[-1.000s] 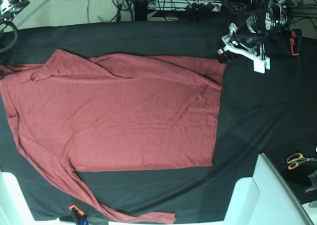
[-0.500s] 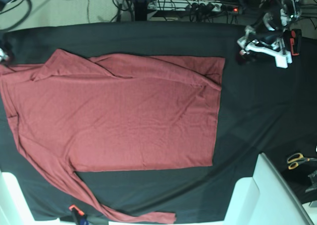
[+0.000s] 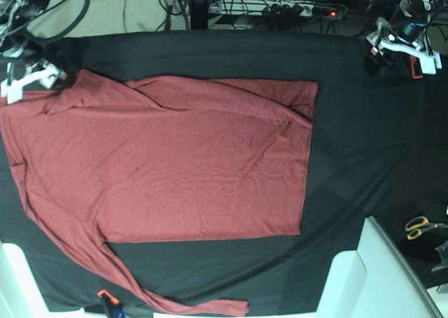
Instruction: Fold the T-shirt properly
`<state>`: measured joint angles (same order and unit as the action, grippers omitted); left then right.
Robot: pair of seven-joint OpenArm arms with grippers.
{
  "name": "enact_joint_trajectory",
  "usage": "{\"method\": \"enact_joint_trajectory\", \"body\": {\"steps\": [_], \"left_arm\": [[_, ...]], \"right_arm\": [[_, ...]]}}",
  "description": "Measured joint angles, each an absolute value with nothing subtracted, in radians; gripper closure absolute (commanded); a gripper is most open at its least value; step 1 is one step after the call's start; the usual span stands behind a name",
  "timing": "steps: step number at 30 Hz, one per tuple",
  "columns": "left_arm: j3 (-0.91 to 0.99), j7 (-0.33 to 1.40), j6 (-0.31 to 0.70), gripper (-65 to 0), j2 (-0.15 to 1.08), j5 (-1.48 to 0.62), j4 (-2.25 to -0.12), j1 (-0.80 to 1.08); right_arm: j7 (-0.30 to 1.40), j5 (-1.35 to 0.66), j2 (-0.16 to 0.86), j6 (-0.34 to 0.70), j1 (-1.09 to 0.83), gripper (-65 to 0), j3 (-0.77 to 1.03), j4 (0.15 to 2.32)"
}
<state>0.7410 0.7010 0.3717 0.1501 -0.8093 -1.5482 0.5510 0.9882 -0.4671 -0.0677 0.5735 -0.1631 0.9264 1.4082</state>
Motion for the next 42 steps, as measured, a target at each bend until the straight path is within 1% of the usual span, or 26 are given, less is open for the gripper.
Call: {"method": "enact_joint_trajectory", "body": {"steps": [7, 22, 23, 24, 28, 30, 33, 34, 42], "left_arm": [[0.736, 0.704, 0.375, -42.6, 0.148, -0.809, -1.543, 0.549], [0.736, 0.704, 0.375, -42.6, 0.147, -0.809, -1.542, 0.549], [0.736, 0.704, 0.375, -42.6, 0.147, -0.809, -1.542, 0.549], [0.736, 0.704, 0.375, -42.6, 0.147, -0.809, -1.542, 0.549], [0.736, 0.704, 0.375, -42.6, 0.147, -0.809, -1.542, 0.549], [0.736, 0.704, 0.375, -42.6, 0.147, -0.809, -1.542, 0.549], [0.736, 0.704, 0.375, -42.6, 0.147, -0.809, -1.542, 0.549], [0.736, 0.704, 0.375, -42.6, 0.147, -0.809, -1.542, 0.549], [0.736, 0.704, 0.375, -42.6, 0.147, -0.809, -1.541, 0.549]], "right_arm": [[0.968, -0.477, -0.078, 0.574, -0.180, -41.7, 0.833, 1.407], [0.950, -0.483, -0.094, 0.574, -0.181, -41.1, 0.827, 1.408], [0.950, -0.483, -0.094, 0.574, -0.181, -39.3, 0.827, 1.408], [0.950, -0.483, -0.094, 0.574, -0.181, -36.0, 0.827, 1.408], [0.969, -0.471, -0.099, 0.574, -0.185, -17.7, 0.826, 1.407], [0.971, -0.468, -0.099, 0.573, -0.187, -9.9, 0.826, 1.406], [0.970, -0.470, -0.099, 0.574, -0.183, -1.8, 0.823, 1.401], [0.973, -0.471, -0.094, 0.573, -0.181, -0.3, 0.809, 1.388], [0.985, -0.475, -0.094, 0.573, -0.177, -0.5, 0.733, 1.368]]}}
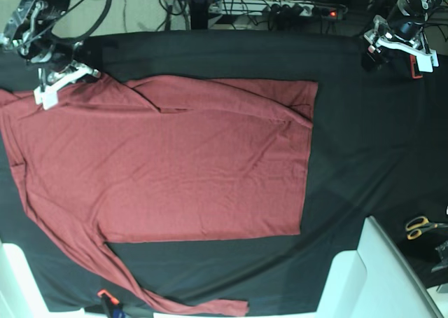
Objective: Fold the T-shirt properly
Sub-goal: 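Lower the right gripper onto the shirt shoulder and pinch the fabric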
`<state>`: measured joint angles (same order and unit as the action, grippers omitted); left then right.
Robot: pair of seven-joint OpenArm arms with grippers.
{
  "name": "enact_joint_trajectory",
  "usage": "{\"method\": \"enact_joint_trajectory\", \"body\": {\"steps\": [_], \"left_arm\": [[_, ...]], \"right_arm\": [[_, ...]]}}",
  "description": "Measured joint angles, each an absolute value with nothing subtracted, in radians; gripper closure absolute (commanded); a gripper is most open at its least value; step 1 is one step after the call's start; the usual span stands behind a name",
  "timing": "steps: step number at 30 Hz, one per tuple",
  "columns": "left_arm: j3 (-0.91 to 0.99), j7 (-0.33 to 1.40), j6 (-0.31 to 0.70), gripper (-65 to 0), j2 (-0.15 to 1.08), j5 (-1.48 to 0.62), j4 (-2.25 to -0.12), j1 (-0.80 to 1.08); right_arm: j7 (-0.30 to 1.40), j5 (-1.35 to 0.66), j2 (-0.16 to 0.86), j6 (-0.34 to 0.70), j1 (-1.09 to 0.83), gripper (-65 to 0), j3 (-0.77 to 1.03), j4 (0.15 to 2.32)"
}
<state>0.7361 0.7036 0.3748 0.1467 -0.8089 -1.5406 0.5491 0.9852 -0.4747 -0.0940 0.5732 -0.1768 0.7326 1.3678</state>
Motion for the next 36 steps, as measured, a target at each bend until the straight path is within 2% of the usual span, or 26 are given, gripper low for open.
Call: {"method": "enact_joint_trajectory", "body": {"steps": [15, 17, 19, 27, 29, 36], "left_arm": [[0.733, 0.704, 0.375, -42.6, 0.147, -0.812, -1.496, 0.549], [0.733, 0.704, 0.375, -42.6, 0.147, -0.812, -1.496, 0.549], [0.733, 0.704, 0.375, -42.6, 0.147, -0.812, -1.496, 0.549], [0.733, 0.704, 0.375, -42.6, 0.147, -0.812, -1.496, 0.549], [0.733, 0.704, 0.375, -42.6, 0.147, -0.812, -1.496, 0.548], [0.733, 0.703, 0.375, -42.6, 0.147, -0.812, -1.494, 0.546]], "right_arm": [[1.056, -0.467, -0.091, 0.565, -0.083, -0.5, 0.726, 1.454], [1.063, -0.469, -0.091, 0.505, -0.075, -0.6, 0.726, 1.454], [1.066, -0.463, -0.091, 0.487, -0.062, -0.6, 0.726, 1.453], [1.063, -0.467, -0.091, 0.475, 0.010, -0.6, 0.726, 1.453], [1.063, -0.464, -0.088, 0.442, 0.029, -0.6, 0.726, 1.427], [1.053, -0.464, -0.057, 0.437, 0.084, -0.6, 0.725, 1.308]]}}
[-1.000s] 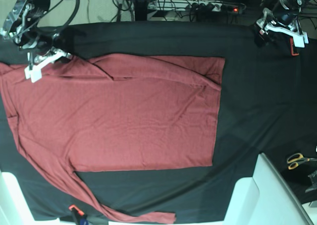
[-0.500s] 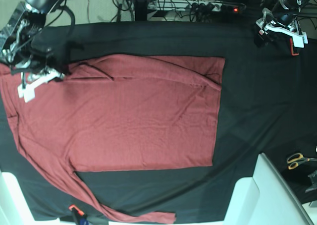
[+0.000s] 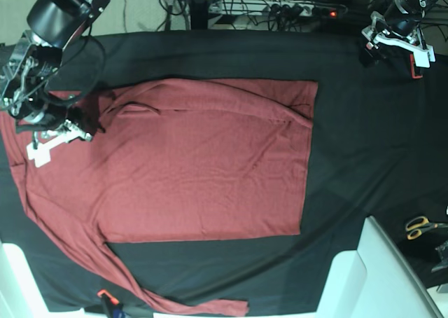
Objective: Fold the T-shirt properly
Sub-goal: 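Lower the right gripper onto the shirt shoulder and pinch the fabric, then pull the shoulder fabric outward with the right gripper to flatten it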
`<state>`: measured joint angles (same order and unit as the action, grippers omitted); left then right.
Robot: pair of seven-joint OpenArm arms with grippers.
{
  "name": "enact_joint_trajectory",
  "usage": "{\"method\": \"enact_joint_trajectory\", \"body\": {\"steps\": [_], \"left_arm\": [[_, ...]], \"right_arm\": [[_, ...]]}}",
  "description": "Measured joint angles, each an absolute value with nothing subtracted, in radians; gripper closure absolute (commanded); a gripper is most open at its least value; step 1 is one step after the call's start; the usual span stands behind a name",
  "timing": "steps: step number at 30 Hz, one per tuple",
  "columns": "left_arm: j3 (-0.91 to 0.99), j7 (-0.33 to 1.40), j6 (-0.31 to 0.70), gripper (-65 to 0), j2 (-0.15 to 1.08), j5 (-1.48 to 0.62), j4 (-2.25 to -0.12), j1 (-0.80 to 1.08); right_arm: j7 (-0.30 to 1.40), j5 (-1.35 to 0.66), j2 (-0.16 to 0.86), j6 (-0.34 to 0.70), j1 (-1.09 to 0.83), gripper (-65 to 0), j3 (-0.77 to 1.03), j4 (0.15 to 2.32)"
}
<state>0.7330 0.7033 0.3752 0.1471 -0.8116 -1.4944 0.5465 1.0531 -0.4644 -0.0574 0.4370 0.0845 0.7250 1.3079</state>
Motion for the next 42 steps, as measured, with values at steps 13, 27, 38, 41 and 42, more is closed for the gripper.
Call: {"method": "enact_joint_trajectory", "body": {"steps": [13, 27, 38, 41, 42], "left_arm": [[0.733, 0.704, 0.375, -42.6, 0.147, -0.812, -1.494, 0.546], [0.733, 0.704, 0.375, -42.6, 0.147, -0.812, -1.494, 0.546], [0.733, 0.704, 0.375, -42.6, 0.147, -0.812, -1.494, 0.546], [0.733, 0.704, 0.375, -42.6, 0.147, -0.812, -1.494, 0.546], [0.733, 0.704, 0.375, -42.6, 0.147, -0.812, -1.494, 0.546]], "right_arm": [[1.034, -0.464, -0.050, 0.437, 0.122, -1.5, 0.725, 1.294], [0.946, -0.464, -0.054, 0.436, 0.123, -1.5, 0.727, 1.293], [0.896, -0.469, -0.054, 0.434, 0.139, -1.2, 0.731, 1.221], [0.877, -0.468, -0.053, 0.434, 0.140, -1.1, 0.731, 1.195], [0.861, -0.467, -0.053, 0.434, 0.139, -1.4, 0.731, 1.192]]}}
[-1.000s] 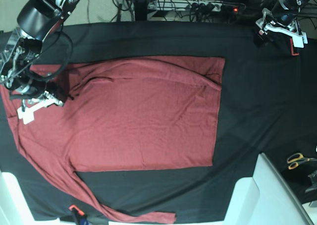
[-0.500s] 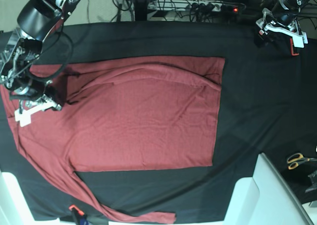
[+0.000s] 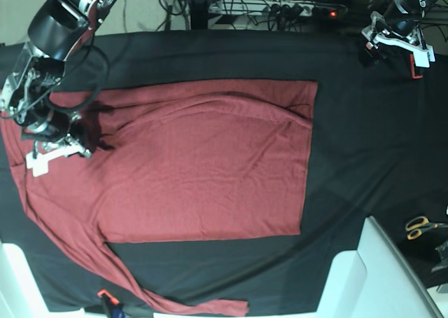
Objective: Fold the T-shirt properly
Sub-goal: 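Pull the shoulder fabric outward with the right gripper to flatten it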
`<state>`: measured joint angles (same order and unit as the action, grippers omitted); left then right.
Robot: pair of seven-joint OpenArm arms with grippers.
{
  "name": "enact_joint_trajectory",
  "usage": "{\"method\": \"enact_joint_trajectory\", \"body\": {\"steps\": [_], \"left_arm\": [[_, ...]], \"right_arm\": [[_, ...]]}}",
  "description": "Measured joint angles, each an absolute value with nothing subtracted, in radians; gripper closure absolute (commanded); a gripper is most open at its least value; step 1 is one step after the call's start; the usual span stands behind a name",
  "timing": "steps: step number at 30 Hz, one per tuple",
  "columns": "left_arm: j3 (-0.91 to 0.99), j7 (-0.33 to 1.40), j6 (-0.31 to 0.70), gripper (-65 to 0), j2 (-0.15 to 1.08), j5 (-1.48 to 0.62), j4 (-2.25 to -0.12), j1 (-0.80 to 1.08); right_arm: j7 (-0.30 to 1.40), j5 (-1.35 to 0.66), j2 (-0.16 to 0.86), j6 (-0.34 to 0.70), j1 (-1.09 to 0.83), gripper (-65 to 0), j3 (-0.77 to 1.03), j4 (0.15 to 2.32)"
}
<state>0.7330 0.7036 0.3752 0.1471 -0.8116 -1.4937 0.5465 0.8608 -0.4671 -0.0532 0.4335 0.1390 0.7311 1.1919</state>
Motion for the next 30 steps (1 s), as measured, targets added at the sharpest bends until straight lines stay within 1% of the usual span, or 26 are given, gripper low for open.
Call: {"method": "enact_joint_trajectory", "body": {"steps": [4, 6, 7, 8, 12, 13, 14, 16, 18, 21, 23, 25, 28, 29, 30], "left_arm": [[0.733, 0.704, 0.375, -42.6, 0.147, -0.812, -1.494, 0.546], [0.733, 0.704, 0.375, -42.6, 0.147, -0.812, -1.494, 0.546], [0.733, 0.704, 0.375, -42.6, 0.147, -0.812, -1.494, 0.546], [0.733, 0.704, 0.375, -42.6, 0.147, -0.812, -1.494, 0.546], [0.733, 0.704, 0.375, -42.6, 0.147, -0.812, -1.493, 0.546], [0.733, 0.704, 0.375, -42.6, 0.147, -0.812, -1.494, 0.546], [0.733, 0.704, 0.375, -42.6, 0.147, -0.812, -1.494, 0.546], [0.733, 0.703, 0.375, -42.6, 0.147, -0.812, -1.494, 0.546], [0.733, 0.704, 0.375, -42.6, 0.147, -0.812, -1.495, 0.546], [0.733, 0.704, 0.375, -42.6, 0.147, -0.812, -1.495, 0.546], [0.733, 0.703, 0.376, -42.6, 0.146, -0.812, -1.495, 0.546], [0.733, 0.704, 0.376, -42.6, 0.147, -0.812, -1.495, 0.546], [0.733, 0.702, 0.375, -42.6, 0.147, -0.812, -1.495, 0.543], [0.733, 0.702, 0.376, -42.6, 0.147, -0.812, -1.495, 0.543], [0.731, 0.702, 0.376, -42.6, 0.146, -0.812, -1.495, 0.541]], "right_arm": [[0.833, -0.468, -0.053, 0.434, 0.140, -1.8, 0.731, 1.192], [0.833, -0.467, -0.054, 0.434, 0.140, -5.7, 0.731, 1.192], [0.833, -0.467, -0.053, 0.434, 0.139, -9.8, 0.731, 1.192], [0.831, -0.467, -0.053, 0.434, 0.140, -15.2, 0.731, 1.192], [0.830, -0.467, -0.052, 0.434, 0.139, -41.3, 0.731, 1.196], [0.830, -0.468, -0.052, 0.434, 0.139, -46.5, 0.731, 1.199], [0.830, -0.465, -0.052, 0.434, 0.139, -48.0, 0.731, 1.209], [0.836, -0.465, -0.054, 0.433, 0.133, -45.8, 0.731, 1.265], [0.834, -0.474, -0.056, 0.441, 0.110, -42.9, 0.747, 1.369], [0.826, -0.480, -0.074, 0.433, 0.042, -41.7, 0.841, 1.560], [0.846, -0.479, -0.101, 0.436, -0.020, -41.3, 0.907, 1.643], [0.919, -0.475, -0.118, 0.434, -0.070, -41.3, 0.976, 1.660], [0.921, -0.556, -0.113, 0.440, -0.105, -40.7, 1.077, 1.594], [0.910, -0.564, -0.102, 0.437, -0.110, -38.7, 1.094, 1.561], [0.905, -0.565, -0.080, 0.434, -0.115, -34.1, 1.098, 1.517]]}}
